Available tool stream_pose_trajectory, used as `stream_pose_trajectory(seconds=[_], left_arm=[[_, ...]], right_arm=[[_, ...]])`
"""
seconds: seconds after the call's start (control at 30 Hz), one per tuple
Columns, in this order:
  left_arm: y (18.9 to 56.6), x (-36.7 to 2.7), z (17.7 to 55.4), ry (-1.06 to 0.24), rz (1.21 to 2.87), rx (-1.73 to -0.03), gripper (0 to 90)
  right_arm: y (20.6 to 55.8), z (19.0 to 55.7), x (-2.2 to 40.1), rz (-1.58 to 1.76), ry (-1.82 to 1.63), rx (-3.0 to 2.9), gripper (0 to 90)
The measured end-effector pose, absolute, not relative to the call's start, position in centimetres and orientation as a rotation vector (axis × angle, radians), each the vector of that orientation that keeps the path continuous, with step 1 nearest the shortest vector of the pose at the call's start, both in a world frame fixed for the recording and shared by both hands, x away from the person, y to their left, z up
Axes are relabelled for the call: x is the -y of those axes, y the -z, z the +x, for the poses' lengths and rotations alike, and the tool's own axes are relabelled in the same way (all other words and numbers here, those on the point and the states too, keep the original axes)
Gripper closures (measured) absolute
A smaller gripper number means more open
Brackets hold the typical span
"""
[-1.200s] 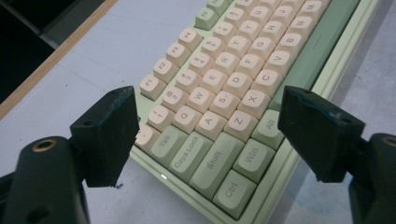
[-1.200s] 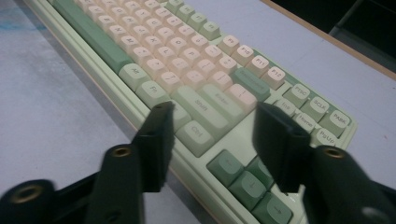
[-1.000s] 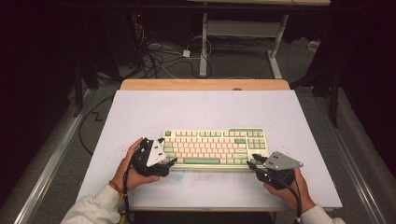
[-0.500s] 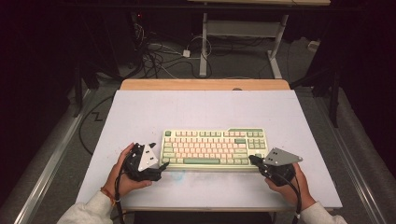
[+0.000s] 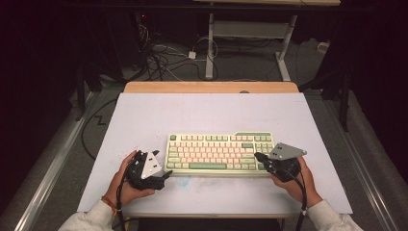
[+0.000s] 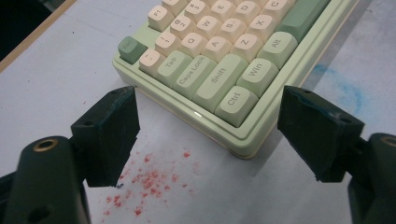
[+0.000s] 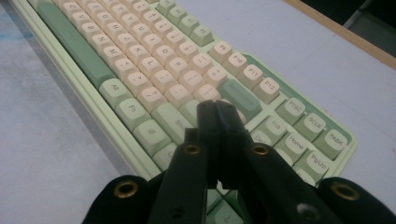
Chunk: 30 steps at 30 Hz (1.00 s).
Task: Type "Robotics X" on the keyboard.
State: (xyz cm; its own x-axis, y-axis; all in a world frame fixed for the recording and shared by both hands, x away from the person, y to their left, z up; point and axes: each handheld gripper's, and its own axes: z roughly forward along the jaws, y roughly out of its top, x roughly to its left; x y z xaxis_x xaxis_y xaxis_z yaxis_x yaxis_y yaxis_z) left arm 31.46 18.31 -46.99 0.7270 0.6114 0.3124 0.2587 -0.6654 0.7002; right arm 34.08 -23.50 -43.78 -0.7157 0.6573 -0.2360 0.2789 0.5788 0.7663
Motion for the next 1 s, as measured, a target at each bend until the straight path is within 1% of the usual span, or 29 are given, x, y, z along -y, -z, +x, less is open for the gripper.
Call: stream_pose_trajectory(seconds=[0.53, 1.0], left_arm=[[47.1, -18.2, 31.5, -0.711, 2.300, -0.652, 19.9], [47.1, -18.0, 31.4, -0.718, 2.310, -0.645, 19.9]], right_arm=[[43.5, 36.2, 21.8, 0.726, -0.965, -2.353, 90.0], [43.9, 37.0, 20.8, 0.716, -0.941, -2.380, 90.0]])
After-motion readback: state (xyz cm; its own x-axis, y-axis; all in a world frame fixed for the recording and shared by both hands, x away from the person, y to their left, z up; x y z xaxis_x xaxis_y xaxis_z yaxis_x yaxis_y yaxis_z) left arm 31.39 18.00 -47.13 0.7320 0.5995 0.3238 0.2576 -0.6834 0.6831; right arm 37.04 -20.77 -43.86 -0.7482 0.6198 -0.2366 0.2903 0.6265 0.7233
